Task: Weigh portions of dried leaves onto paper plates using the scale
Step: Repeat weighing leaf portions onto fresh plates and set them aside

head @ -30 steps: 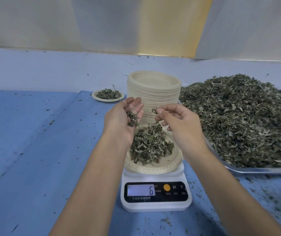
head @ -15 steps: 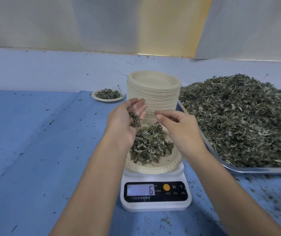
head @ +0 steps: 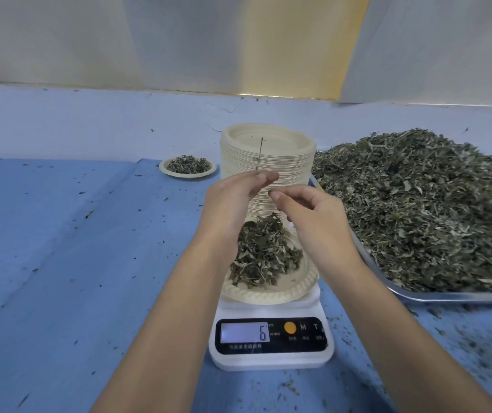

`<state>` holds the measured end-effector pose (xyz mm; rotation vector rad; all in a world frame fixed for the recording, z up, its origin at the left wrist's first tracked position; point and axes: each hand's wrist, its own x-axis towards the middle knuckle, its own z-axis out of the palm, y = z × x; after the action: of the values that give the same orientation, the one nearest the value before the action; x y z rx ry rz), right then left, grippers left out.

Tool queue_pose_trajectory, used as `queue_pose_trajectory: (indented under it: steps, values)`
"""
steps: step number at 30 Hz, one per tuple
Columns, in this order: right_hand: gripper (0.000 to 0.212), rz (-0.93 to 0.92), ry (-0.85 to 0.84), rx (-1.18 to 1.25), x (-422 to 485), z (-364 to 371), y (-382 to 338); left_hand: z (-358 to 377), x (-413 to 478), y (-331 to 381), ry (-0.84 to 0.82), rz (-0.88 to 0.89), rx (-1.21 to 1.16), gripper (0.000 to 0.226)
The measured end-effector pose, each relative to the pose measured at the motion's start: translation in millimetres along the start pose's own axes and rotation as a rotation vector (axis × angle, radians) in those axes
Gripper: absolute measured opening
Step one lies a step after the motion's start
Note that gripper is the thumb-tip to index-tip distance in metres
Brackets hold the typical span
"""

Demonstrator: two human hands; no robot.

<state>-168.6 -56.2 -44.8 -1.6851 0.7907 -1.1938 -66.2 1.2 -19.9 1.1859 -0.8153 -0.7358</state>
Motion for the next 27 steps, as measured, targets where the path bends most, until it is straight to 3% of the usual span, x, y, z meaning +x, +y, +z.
queue_pose_trajectory:
  steps: [11, 18, 27]
  values:
    - [0.006, -0.038, 0.09, 0.077, 0, -1, -6, 1, 2, -3, 0.092, 0.104, 0.134, 0.016]
    - [0.011, -0.11, 0.099, 0.199, -1, -3, -13, 2, 4, -10, 0.007, 0.298, 0.556, 0.02]
    - [0.004, 0.029, 0.137, 0.333, 6, -15, -14, 12, -2, -10, -0.037, 0.45, 0.738, 0.016]
